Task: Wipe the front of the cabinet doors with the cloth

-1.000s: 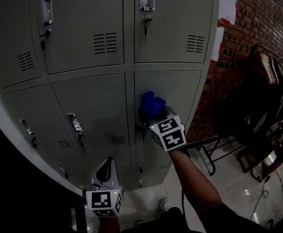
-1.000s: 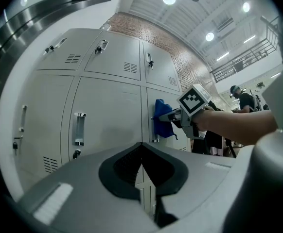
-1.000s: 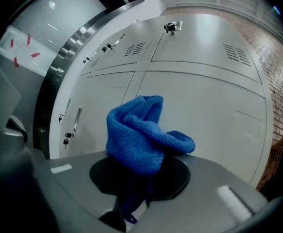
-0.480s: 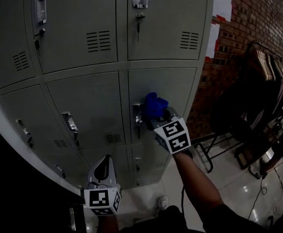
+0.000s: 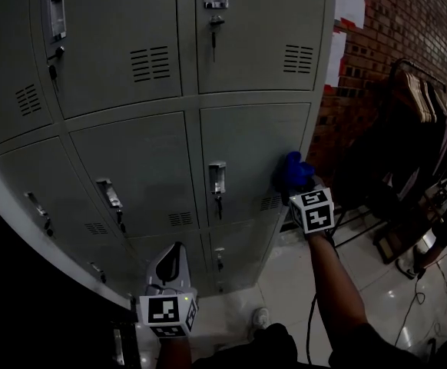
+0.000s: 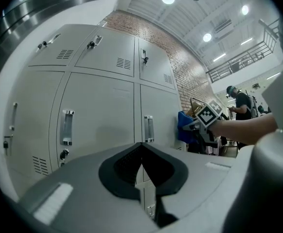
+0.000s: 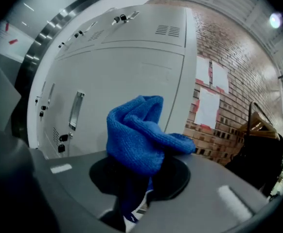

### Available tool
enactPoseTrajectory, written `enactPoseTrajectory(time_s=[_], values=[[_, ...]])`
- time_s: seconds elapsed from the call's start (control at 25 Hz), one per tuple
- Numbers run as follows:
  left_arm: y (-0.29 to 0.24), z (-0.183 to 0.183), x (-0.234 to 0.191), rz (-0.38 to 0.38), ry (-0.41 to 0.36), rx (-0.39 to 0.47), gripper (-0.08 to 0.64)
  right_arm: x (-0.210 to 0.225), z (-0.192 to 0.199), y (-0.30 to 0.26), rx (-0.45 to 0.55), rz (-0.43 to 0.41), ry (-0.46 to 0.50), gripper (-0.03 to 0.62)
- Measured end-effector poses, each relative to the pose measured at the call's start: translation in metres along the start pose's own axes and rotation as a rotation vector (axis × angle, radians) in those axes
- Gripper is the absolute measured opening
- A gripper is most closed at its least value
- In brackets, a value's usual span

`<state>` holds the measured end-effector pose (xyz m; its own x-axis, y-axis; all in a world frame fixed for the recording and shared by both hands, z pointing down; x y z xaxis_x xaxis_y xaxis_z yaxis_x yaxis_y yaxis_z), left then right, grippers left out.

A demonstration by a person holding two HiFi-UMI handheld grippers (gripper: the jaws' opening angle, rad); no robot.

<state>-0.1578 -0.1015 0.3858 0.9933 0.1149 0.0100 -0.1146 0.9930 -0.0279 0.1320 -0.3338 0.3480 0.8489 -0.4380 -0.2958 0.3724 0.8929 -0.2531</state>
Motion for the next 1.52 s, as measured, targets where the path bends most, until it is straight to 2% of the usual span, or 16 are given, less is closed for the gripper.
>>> enactPoseTrajectory(time_s=[0.28, 0.88, 1.12, 1.36, 1.52], values=[[-0.003, 0.002, -0.002, 0.003, -0.005, -0.006, 0.017, -0.005, 0.002, -0.015, -0.050, 0.044, -0.008, 0.083], [0.000, 0.000, -0.007, -0.009, 0.004, 0.008, 0.017, -0.102, -0.036, -0.023, 0.041, -0.184, 0.010, 0.084], [0.010, -0.001, -0.016, -0.046, 0.013, 0.015, 0.017, -0.140, -0.050, -0.028, 0.056, -0.270, 0.037, 0.084], [0.011, 0.000, -0.017, -0.055, 0.012, 0.013, 0.017, -0.165, -0.059, -0.028, 0.082, -0.330, 0.048, 0.084], [0.008, 0.001, -0.014, -0.048, 0.018, 0.011, 0.017, -0.162, -0.056, -0.019, 0.111, -0.347, 0.031, 0.086]])
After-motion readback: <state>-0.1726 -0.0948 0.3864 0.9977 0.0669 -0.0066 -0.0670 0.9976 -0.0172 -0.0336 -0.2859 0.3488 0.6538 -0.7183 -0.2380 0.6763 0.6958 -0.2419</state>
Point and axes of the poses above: the fingertips, and each gripper's own axes: y backward along the fingers, x to its right, z out of its underside, the point moved 9 cm from there along y, backward along the fingers, and after that the axes turned 3 degrees about -x, right-handed, at the moved point
